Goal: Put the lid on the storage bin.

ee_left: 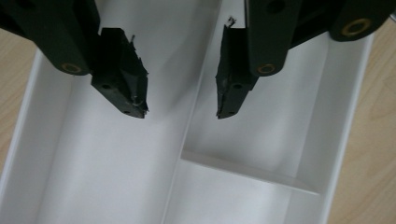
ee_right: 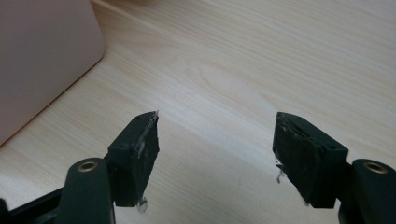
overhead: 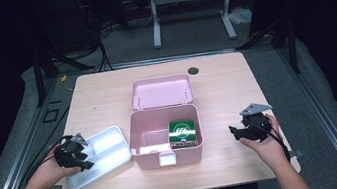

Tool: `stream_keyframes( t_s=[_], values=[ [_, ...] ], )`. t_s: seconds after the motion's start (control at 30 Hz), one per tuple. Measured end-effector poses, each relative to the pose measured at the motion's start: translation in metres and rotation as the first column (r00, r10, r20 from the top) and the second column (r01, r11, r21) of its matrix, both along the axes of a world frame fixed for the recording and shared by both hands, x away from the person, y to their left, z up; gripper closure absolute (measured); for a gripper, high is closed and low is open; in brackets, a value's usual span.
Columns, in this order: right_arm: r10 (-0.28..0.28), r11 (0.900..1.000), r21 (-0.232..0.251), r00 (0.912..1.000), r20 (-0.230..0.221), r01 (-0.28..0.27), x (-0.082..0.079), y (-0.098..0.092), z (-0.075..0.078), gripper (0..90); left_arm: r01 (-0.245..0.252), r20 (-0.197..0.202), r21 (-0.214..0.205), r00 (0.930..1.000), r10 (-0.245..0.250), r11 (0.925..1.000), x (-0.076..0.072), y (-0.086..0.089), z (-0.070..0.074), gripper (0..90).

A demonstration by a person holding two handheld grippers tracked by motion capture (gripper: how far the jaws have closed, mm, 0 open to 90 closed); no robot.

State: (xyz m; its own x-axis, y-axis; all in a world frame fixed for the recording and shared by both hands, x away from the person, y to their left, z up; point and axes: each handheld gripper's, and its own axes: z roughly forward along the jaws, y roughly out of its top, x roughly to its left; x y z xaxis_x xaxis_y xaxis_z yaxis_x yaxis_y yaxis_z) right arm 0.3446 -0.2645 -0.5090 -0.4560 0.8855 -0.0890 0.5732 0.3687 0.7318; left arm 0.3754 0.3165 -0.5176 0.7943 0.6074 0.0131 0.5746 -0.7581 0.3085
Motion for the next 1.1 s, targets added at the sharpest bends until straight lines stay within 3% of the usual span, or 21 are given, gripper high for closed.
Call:
stream_keyframes(
  t_s=[0.13, 0.27, 0.33, 0.43, 0.63, 0.7, 0.97, 1.1],
  values=[
    [-0.047, 0.9969, 0.063, 0.9989, -0.011, 0.047, -0.006, -0.009, -0.008, 32.6, 0.032, -0.024, 0.008, 0.9992, -0.031, 0.9995, 0.006, -0.003, 0.002, 61.0],
    [-0.074, 0.991, 0.113, 0.9972, 0.01, 0.073, -0.01, -0.016, -0.007, 33.3, 0.05, -0.023, 0.071, 0.9986, -0.048, 0.9962, 0.012, -0.006, 0.004, 67.2],
    [-0.085, 0.9867, 0.14, 0.9963, 0.009, 0.083, -0.011, -0.018, -0.007, 33.4, 0.066, -0.053, 0.075, 0.9966, -0.062, 0.995, 0.015, -0.009, 0.003, 68.7],
    [-0.083, 0.982, 0.169, 0.9964, -0.017, 0.085, -0.011, -0.02, -0.009, 33.4, 0.088, -0.078, 0.116, 0.9939, -0.079, 0.9894, 0.02, -0.014, 0.001, 70.6],
    [-0.068, 0.9832, 0.168, 0.9972, -0.031, 0.072, -0.011, -0.015, -0.014, 34.0, 0.153, -0.117, 0.123, 0.9834, -0.139, 0.9805, 0.028, -0.026, 0.0, 77.3],
    [-0.062, 0.9831, 0.171, 0.9978, -0.025, 0.065, -0.011, -0.013, -0.014, 34.1, 0.168, -0.126, 0.151, 0.9806, -0.15, 0.9741, 0.03, -0.031, -0.001, 78.8],
    [-0.038, 0.9858, 0.162, 0.9986, -0.037, 0.043, -0.011, -0.007, -0.017, 34.3, 0.214, -0.177, 0.217, 0.9682, -0.177, 0.9526, 0.039, -0.043, -0.005, 85.9],
    [-0.04, 0.9833, 0.176, 0.9984, -0.04, 0.047, -0.011, -0.008, -0.018, 34.3, 0.219, -0.19, 0.227, 0.9656, -0.177, 0.949, 0.04, -0.045, -0.007, 87.4]
  ],
)
